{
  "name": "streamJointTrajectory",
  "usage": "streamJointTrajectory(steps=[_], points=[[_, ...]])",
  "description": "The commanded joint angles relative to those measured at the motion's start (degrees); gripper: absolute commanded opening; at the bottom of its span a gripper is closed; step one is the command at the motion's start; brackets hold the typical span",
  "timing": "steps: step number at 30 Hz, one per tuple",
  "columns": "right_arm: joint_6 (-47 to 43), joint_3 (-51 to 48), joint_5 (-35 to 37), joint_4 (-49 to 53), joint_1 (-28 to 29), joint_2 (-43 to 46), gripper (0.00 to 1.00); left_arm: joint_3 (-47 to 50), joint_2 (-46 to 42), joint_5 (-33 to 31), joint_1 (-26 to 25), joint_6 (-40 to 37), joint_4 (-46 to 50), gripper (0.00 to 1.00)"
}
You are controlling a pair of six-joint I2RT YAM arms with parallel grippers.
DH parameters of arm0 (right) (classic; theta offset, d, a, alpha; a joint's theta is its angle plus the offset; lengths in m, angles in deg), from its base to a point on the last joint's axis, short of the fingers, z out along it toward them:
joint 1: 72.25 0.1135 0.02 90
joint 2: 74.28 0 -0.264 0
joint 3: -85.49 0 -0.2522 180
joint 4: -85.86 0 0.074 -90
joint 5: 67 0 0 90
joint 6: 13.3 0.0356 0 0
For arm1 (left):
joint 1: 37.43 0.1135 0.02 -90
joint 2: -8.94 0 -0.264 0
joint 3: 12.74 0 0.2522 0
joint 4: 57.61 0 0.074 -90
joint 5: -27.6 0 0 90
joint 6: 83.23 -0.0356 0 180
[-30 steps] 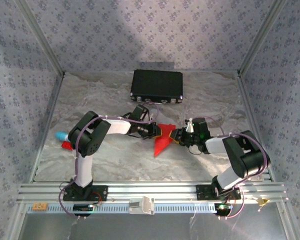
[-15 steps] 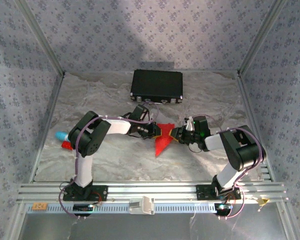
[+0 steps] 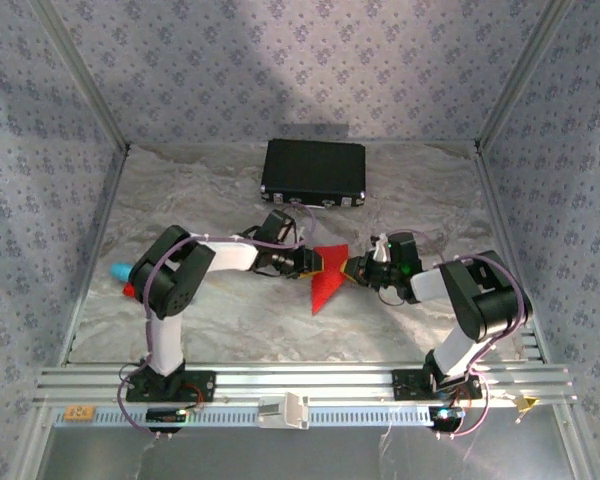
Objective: Fold a paper plane with a square sheet of paper (pick it up from the middle)
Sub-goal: Fold the wing for the fifth time at the center of the table.
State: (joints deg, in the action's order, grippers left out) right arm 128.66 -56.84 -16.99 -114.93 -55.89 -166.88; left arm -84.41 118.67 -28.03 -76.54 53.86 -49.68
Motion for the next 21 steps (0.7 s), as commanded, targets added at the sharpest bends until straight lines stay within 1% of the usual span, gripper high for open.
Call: streamJointTrajectory(steps=[1, 6, 10, 13, 16, 21], points=[[3.55, -1.37, 3.59, -0.81, 0.25, 3.37, 0.04, 0.76, -4.39, -1.93, 0.03, -2.65, 0.98, 0.39], [11.3, -3.6, 11.81, 0.23, 2.12, 8.1, 0.04, 1.23, -8.6, -5.72, -1.79, -7.52, 3.85, 0.42], [17.69, -4.95, 17.89, 1.05, 4.42, 9.9, 0.03, 0.83, -11.46, -11.9, -5.52, -13.2, 7.89, 0.42], [20.81, -4.84, 19.15, 0.67, 5.65, 9.76, 0.02, -0.83, -12.26, -18.79, -9.9, -19.65, 13.21, 0.42], [21.76, -3.79, 18.98, 1.06, 6.13, 9.69, 0.02, -2.66, -11.28, -25.75, -14.1, -24.29, 17.56, 0.42], [22.35, -3.26, 19.37, 1.76, 6.54, 9.67, 0.02, -4.06, -9.37, -36.08, -19.13, -27.38, 21.11, 0.44]])
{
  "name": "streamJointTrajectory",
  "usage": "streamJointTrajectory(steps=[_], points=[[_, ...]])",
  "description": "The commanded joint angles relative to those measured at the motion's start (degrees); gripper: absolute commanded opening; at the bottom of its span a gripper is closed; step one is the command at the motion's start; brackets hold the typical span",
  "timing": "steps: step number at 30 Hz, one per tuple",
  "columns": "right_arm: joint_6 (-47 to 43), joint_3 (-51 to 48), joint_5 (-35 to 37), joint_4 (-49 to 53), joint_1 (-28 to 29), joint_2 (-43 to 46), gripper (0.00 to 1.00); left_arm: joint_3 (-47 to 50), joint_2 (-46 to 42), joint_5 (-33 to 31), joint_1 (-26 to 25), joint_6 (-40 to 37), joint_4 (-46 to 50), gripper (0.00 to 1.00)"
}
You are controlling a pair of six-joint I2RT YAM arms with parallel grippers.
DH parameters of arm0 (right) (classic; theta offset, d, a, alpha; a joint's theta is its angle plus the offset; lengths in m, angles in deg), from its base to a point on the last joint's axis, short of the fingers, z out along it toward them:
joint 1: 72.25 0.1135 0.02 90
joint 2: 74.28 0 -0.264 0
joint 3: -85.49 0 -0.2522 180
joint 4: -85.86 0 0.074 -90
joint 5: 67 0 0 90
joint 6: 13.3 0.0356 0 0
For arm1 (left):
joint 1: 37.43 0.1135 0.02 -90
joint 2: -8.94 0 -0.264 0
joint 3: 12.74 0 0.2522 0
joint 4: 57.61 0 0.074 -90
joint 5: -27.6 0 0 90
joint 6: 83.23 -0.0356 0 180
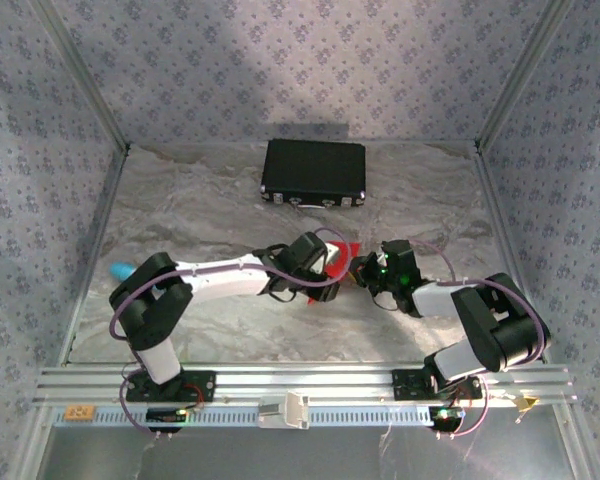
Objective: Fold a paper plane with a square sheet of paper (pick it up from the middle)
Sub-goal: Fold the wing for the fifth time at the center of the table.
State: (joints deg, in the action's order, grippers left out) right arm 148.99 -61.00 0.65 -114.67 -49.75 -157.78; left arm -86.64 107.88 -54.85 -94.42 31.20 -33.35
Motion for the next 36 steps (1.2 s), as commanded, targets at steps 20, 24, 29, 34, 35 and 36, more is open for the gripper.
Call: streamJointTrajectory(steps=[20, 24, 29, 34, 35, 36], points=[[2.42, 1.71, 1.7, 2.38, 0.97, 1.5, 0.02, -7.07, 8.09, -26.85, -8.38, -7.94, 9.07, 0.4], [2.5, 1.67, 1.69, 2.39, 0.96, 1.5, 0.02, -7.51, 8.64, -27.72, -8.66, -7.99, 9.6, 0.36], [2.5, 1.79, 1.6, 2.48, 0.92, 1.5, 0.02, -7.54, 8.55, -28.57, -8.84, -7.85, 9.8, 0.32], [2.53, 1.7, 1.78, 2.72, 1.05, 1.56, 0.02, -7.43, 8.32, -28.7, -9.1, -7.81, 9.54, 0.3], [2.52, 1.73, 1.83, 2.73, 1.05, 1.68, 0.02, -7.45, 8.37, -28.65, -9.1, -7.73, 9.59, 0.3], [2.59, 1.63, 1.87, 2.73, 1.04, 1.66, 0.02, -7.4, 8.37, -28.79, -9.06, -7.64, 9.59, 0.3]])
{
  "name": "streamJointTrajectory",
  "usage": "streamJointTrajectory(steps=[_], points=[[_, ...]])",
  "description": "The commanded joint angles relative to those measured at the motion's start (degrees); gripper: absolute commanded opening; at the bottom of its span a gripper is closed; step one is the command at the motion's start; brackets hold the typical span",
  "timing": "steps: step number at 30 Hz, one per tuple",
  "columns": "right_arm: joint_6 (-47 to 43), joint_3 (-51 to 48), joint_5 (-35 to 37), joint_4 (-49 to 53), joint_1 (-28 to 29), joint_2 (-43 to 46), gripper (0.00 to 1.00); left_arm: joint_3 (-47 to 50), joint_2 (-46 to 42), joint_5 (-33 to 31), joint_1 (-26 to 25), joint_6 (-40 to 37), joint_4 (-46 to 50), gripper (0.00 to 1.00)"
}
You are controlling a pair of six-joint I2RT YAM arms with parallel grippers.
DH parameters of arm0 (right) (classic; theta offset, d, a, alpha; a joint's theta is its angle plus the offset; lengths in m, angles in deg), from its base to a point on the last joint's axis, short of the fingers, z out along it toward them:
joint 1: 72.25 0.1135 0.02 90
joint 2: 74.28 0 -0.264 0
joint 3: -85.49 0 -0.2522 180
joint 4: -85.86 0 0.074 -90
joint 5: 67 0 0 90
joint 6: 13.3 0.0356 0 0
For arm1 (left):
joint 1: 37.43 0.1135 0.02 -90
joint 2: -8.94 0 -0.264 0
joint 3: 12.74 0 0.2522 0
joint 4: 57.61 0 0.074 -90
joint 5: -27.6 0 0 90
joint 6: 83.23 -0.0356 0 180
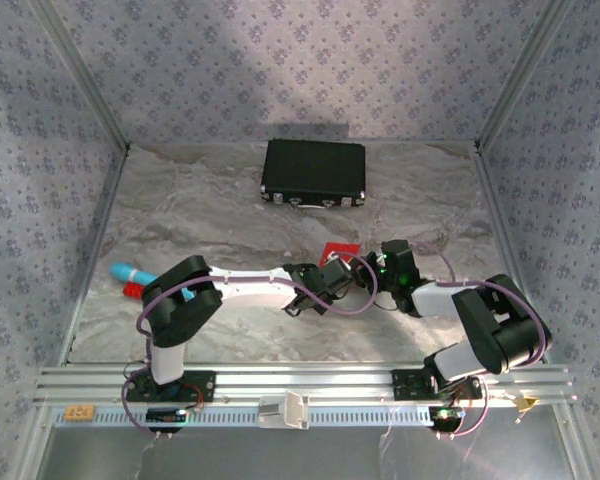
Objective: Fold a paper plane with a square sheet of paper (pick it up from the middle)
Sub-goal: Fold the wing for the fifth time at the center of the table.
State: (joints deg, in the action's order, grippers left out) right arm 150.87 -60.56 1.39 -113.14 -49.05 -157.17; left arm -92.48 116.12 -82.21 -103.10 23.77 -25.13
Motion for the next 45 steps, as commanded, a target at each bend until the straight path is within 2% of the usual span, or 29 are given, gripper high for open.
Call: streamJointTrajectory(steps=[1, 8, 17, 22, 26, 30, 37, 45], points=[[0.63, 1.26, 1.06, 1.2, 0.33, 1.06, 0.02, -1.59, 0.14, -1.51, -0.42, -0.11, 1.34, 0.3], [0.75, 1.17, 1.3, 1.59, 0.44, 1.03, 0.02, -1.22, -0.3, -1.72, -0.49, 0.23, 0.7, 0.31], [0.78, 1.08, 1.44, 1.74, 0.4, 1.15, 0.04, -1.1, 0.13, -1.63, -0.51, 0.84, 0.88, 0.25], [-0.92, 1.39, 2.29, 4.47, 0.7, 2.86, 0.11, -0.43, 0.23, -1.28, -0.51, 2.2, 0.57, 0.22], [-4.08, 2.28, 4.32, 11.57, 0.74, 6.97, 0.18, -0.3, -0.08, -1.39, -0.51, 2.82, 0.46, 0.21], [-6.64, 2.45, 6.92, 18.79, 0.44, 12.04, 0.29, 0.01, -0.03, -0.94, -0.38, 3.94, -0.15, 0.2], [-9.64, 1.88, 10.82, 28.39, -0.78, 20.57, 0.33, 4.02, -1.41, 8.68, 2.07, 7.2, -6.17, 0.14], [-9.4, -0.57, 12.46, 30.65, -1.23, 25.81, 0.35, 7.72, -3.04, 17.06, 5.45, 9.66, -10.98, 0.06]])
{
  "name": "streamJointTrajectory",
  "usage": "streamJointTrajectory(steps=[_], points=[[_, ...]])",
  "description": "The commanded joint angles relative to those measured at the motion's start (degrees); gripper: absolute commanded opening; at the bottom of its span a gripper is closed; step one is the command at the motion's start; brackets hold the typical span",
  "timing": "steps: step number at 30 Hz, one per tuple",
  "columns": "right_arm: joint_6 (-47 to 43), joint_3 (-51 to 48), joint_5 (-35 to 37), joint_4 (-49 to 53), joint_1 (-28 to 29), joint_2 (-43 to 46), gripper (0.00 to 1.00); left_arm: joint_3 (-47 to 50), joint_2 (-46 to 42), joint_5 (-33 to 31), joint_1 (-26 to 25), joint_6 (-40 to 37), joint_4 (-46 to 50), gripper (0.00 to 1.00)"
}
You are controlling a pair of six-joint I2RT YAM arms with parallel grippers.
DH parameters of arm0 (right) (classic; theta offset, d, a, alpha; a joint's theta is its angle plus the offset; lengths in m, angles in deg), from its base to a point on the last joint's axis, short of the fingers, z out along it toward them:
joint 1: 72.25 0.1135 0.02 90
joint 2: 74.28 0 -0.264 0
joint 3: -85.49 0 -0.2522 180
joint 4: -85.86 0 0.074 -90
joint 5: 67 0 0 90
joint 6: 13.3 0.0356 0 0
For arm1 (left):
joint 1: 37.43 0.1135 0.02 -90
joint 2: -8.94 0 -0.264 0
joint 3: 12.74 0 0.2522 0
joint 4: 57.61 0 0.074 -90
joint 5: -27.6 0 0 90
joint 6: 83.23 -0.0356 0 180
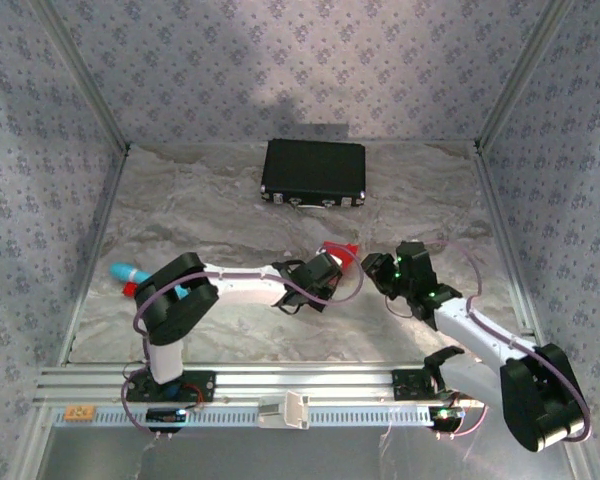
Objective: Fold a paper plane with a square sheet of paper (pick it up from the middle)
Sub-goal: Fold the wing for the fifth time at the center of the table.
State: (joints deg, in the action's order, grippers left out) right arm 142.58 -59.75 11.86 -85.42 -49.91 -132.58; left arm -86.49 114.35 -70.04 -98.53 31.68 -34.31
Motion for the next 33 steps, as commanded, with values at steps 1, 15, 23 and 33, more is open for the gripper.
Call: streamJointTrajectory(steps=[1, 15, 23, 33], points=[[-0.95, -1.62, 2.13, 3.0, -0.46, 1.51, 0.35, 2.1, -1.43, 5.7, 1.22, 2.18, -2.34, 0.06], [-1.7, -1.44, -0.75, 0.25, -0.24, -0.33, 0.41, 2.66, -2.33, 8.56, 2.81, 1.11, -2.65, 0.09], [-2.28, 5.54, -9.36, -4.03, 0.14, -11.52, 0.52, 1.73, -2.05, 3.88, 1.54, -4.94, 0.7, 0.09], [0.21, 10.15, -11.25, -5.69, 0.94, -22.91, 0.5, 1.21, -2.37, -0.55, -0.17, -7.61, 2.06, 0.08]])
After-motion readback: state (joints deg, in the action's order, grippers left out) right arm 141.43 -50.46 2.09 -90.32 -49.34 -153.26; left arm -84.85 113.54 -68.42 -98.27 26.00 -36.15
